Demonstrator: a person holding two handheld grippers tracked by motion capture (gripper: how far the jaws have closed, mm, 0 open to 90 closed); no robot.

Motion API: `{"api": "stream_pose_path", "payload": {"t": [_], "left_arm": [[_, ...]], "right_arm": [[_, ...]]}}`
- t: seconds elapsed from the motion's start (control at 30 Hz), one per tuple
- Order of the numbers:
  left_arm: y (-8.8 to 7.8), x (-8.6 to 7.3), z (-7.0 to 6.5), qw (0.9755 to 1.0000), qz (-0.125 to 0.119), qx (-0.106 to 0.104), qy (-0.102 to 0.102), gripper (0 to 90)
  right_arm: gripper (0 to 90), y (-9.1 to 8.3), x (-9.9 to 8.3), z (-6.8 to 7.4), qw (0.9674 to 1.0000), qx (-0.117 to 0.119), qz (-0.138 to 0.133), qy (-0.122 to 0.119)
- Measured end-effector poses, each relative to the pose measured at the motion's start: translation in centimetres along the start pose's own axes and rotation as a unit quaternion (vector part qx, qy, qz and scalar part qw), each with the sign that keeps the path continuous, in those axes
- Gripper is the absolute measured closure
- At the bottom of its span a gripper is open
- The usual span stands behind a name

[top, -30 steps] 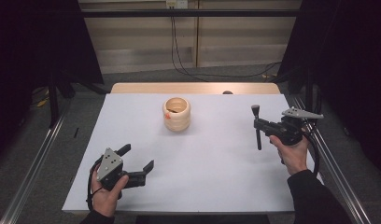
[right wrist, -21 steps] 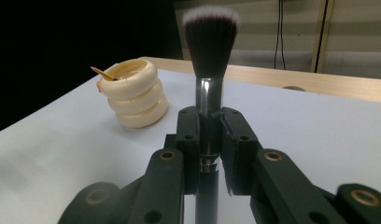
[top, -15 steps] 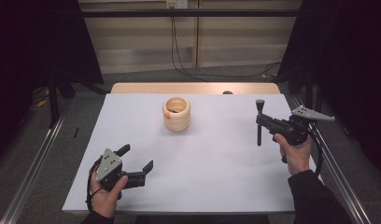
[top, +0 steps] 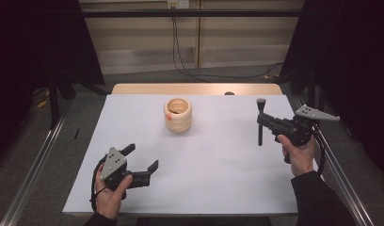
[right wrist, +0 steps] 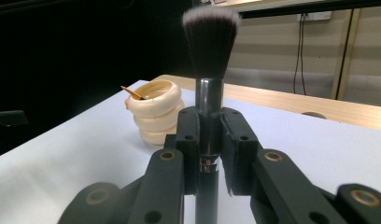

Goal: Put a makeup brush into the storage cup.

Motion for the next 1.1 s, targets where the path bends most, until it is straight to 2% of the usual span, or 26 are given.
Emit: {"api": "stream_pose_path", "payload": {"t": [0.13,0.23,0.3,0.37,0.43,0.53,0.77,0.83,0.93,0.97,1.03,1.1], "left_arm": [[0.2,0.7,-0.4,0.9999,-0.009,-0.005,-0.003,2.5],[0.8,1.1,-0.9,0.9998,-0.010,-0.019,-0.004,2.4],[1.1,1.4,-1.3,0.9998,-0.008,-0.016,0.009,2.4],[1.5,1.7,-1.8,0.9995,-0.014,-0.028,0.002,2.4],[1.8,2.2,-1.9,0.9993,-0.020,-0.031,0.003,2.5],[2.4,2.8,-2.1,0.9988,-0.030,-0.038,-0.007,2.9],[4.0,3.5,-3.1,0.9982,-0.026,-0.054,0.006,4.3],[4.5,3.7,-3.4,0.9977,-0.028,-0.061,0.004,4.3],[5.2,3.9,-3.7,0.9975,-0.025,-0.065,0.013,4.9],[5.4,4.0,-3.9,0.9968,-0.027,-0.075,0.011,5.1],[5.8,4.2,-4.2,0.9964,-0.025,-0.080,0.008,5.5],[6.2,4.2,-4.5,0.9957,-0.019,-0.089,0.016,6.6]], "right_arm": [[78.8,-0.1,0.3,0.4,0.9999,0.010,-0.004,-0.005],[78.8,-0.1,0.4,0.8,0.9998,0.018,-0.007,-0.003],[78.8,-0.1,0.5,1.1,0.9997,0.022,-0.006,-0.007],[78.8,0.0,0.5,1.4,0.9995,0.030,-0.007,-0.007],[78.8,0.1,0.5,1.7,0.9992,0.039,-0.007,-0.008],[78.8,0.2,0.5,2.1,0.9988,0.046,-0.010,-0.012],[78.8,0.7,0.2,2.9,0.9978,0.064,-0.008,-0.016],[78.7,0.8,0.1,3.2,0.9973,0.071,-0.006,-0.018],[78.7,1.1,-0.1,3.9,0.9965,0.081,-0.002,-0.020],[78.7,1.2,-0.2,4.2,0.9962,0.085,0.000,-0.020],[78.7,1.3,-0.3,4.7,0.9954,0.093,0.001,-0.021],[78.8,1.4,-0.3,5.1,0.9950,0.097,0.004,-0.024]]}}
Point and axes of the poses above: each handheld gripper's, and its own axes: y roughly forward along the jaws, x roughly out of its top, z roughly to its left, the point moved 9 cm from there along y, roughly forward along the jaws, and after that the axes turned 7 degrees about -x, right-handed, at the moved point
